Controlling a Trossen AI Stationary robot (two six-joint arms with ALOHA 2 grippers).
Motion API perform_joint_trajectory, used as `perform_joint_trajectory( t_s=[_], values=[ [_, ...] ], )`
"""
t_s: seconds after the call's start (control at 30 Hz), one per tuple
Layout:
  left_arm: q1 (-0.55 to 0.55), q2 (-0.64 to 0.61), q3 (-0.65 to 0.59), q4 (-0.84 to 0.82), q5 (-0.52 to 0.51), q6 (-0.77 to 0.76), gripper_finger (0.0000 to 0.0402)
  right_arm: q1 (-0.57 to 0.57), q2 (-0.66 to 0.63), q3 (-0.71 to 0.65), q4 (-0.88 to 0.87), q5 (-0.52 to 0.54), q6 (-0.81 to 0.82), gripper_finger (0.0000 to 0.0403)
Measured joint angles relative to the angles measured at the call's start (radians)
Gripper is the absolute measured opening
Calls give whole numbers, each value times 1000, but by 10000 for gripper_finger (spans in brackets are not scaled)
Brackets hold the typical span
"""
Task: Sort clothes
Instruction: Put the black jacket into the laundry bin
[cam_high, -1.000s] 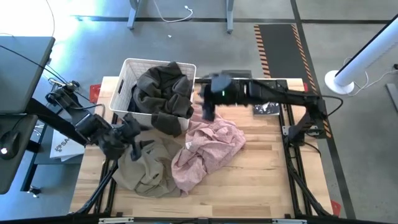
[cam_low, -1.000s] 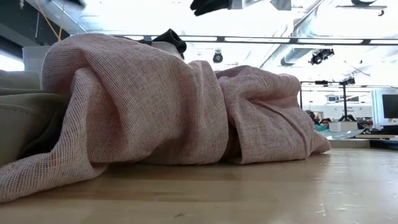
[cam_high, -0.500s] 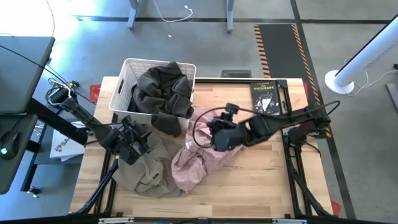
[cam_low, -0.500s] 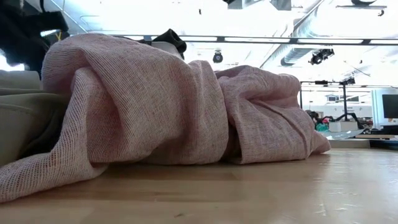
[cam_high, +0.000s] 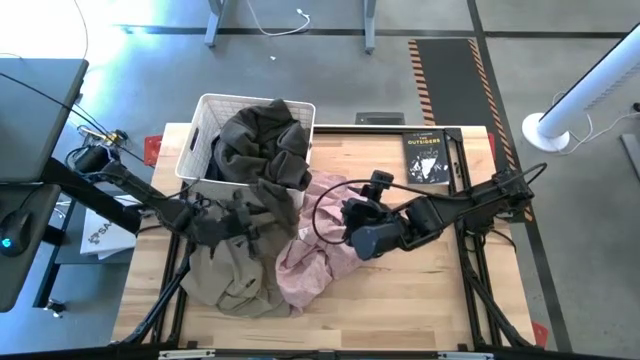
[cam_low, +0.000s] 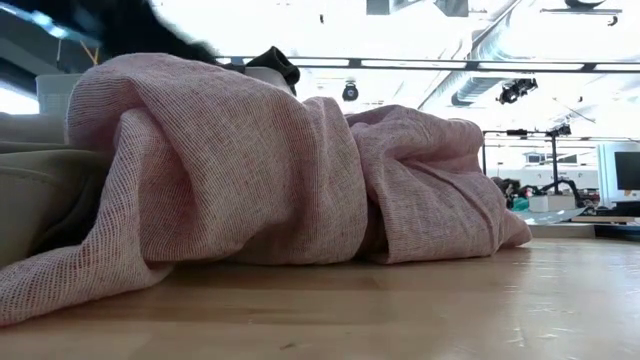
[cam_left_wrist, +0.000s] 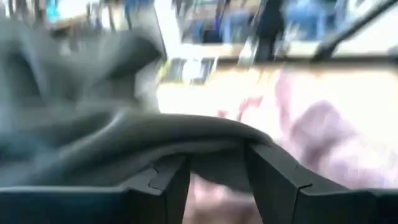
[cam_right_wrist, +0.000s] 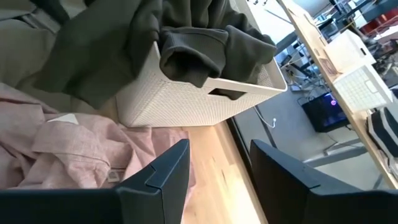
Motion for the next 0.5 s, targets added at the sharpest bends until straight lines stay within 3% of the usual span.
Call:
perform_joint_trajectory(
  t_s=[0.17, 0.23, 0.37, 0.5],
  values=[
    [120, 0, 2, 406, 35, 284, 132, 0, 0, 0, -9, 0, -5, 165],
    [202, 0, 26, 462, 35, 333, 129, 0, 0, 0, -11, 0, -5, 165],
    [398, 3, 126, 356, 119, 389, 128, 0, 0, 0, -14, 0, -13, 165],
    [609, 26, 287, 72, 125, 321, 128, 0, 0, 0, -15, 0, -18, 165]
  ],
)
